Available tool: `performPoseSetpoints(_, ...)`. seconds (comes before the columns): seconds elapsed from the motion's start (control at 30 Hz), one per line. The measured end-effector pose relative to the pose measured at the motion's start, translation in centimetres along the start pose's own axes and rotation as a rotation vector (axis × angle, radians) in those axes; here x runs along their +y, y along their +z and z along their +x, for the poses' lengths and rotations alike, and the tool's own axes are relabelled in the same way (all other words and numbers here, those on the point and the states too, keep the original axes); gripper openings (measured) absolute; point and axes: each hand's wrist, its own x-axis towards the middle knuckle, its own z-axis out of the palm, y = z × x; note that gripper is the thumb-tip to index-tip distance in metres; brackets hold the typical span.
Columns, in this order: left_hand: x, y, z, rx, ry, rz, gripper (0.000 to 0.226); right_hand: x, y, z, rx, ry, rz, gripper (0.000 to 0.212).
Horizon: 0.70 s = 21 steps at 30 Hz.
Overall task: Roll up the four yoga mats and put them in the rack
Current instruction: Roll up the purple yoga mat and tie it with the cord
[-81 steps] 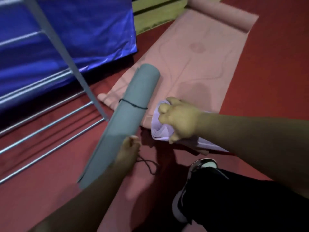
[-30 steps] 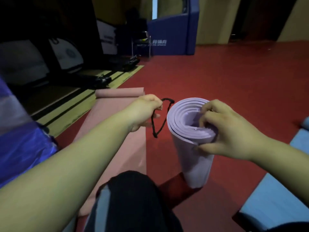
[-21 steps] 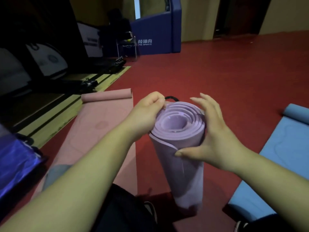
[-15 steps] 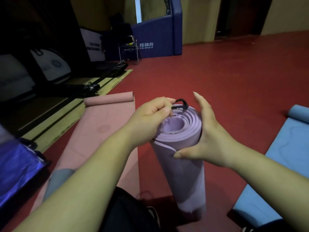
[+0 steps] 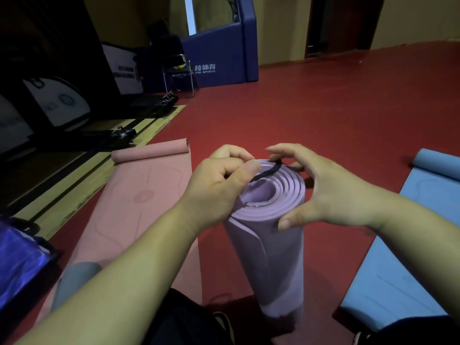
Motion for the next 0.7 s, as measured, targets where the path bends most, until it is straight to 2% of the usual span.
performPoseSetpoints(0.17, -0.5, 0.0, 0.1, -0.004, 0.013, -0.005, 0.062, 0.7, -1.2, 1.0, -0.001, 0.008, 0.106, 0.083)
performPoseSetpoints(0.33, -0.4, 0.6, 0.3, 0.004, 0.043, 0.036, 0.065, 1.3, 0.1, 2.0, 0.278, -0.051, 0.062, 0.041)
performPoseSetpoints(0.43, -0.4, 0.6, 0.4, 0.052, 0.027, 0.055, 0.066, 1.3, 1.0, 2.6, 0.361, -0.042, 0.103, 0.036)
performPoseSetpoints(0.53, -0.5, 0.7, 0.4, 0.048, 0.037, 0.060, 0.066, 1.4, 0.8, 3.0, 0.343, -0.006, 0.139, 0.038)
performPoseSetpoints(0.7, -0.3, 1.4, 0.4, 0.013, 0.096, 0.099, 0.067, 2.3, -0.2, 3.2, 0.345, 0.074, 0.172, 0.028)
